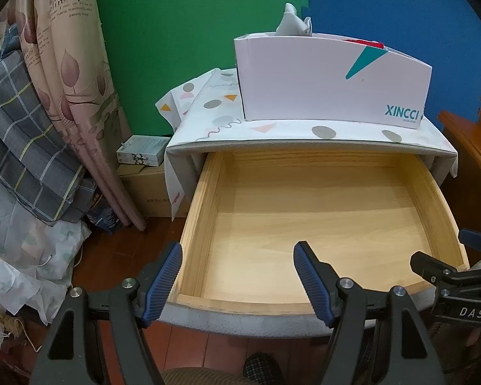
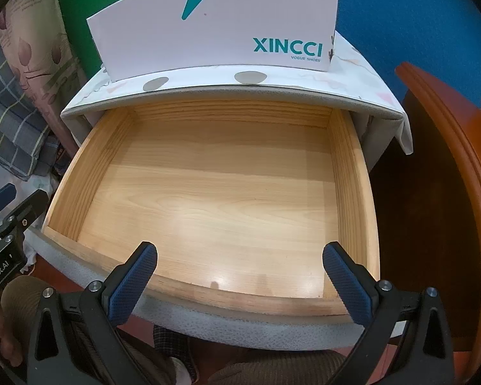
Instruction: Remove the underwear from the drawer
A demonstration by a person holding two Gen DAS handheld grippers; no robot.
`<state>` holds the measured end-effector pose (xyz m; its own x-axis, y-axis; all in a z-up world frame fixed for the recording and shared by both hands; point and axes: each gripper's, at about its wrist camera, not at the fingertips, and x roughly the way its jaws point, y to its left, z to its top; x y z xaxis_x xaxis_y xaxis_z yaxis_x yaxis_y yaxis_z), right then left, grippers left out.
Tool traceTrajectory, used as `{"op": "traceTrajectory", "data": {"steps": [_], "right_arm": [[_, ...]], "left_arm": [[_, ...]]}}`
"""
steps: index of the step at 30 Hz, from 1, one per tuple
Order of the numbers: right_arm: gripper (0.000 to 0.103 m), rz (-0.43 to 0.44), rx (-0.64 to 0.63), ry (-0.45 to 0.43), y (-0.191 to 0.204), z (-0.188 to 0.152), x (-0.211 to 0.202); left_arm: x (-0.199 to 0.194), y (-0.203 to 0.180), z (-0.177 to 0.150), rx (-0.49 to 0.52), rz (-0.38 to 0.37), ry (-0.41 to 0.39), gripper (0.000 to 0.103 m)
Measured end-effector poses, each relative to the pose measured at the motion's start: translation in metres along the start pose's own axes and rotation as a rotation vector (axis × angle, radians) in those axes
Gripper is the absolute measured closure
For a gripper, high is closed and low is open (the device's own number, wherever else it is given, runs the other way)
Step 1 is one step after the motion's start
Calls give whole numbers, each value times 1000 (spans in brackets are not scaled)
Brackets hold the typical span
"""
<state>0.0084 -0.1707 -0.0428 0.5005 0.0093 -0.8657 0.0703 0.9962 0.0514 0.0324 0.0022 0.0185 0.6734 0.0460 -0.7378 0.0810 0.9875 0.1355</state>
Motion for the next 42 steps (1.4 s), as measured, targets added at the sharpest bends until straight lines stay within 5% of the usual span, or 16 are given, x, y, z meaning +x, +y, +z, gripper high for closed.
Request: {"op": "traceTrajectory", "data": {"steps": [42], "right_arm": [[0, -24, -5, 18, 2, 1, 4]], "left_arm": [[3, -7, -3, 32, -10, 15, 29]]}}
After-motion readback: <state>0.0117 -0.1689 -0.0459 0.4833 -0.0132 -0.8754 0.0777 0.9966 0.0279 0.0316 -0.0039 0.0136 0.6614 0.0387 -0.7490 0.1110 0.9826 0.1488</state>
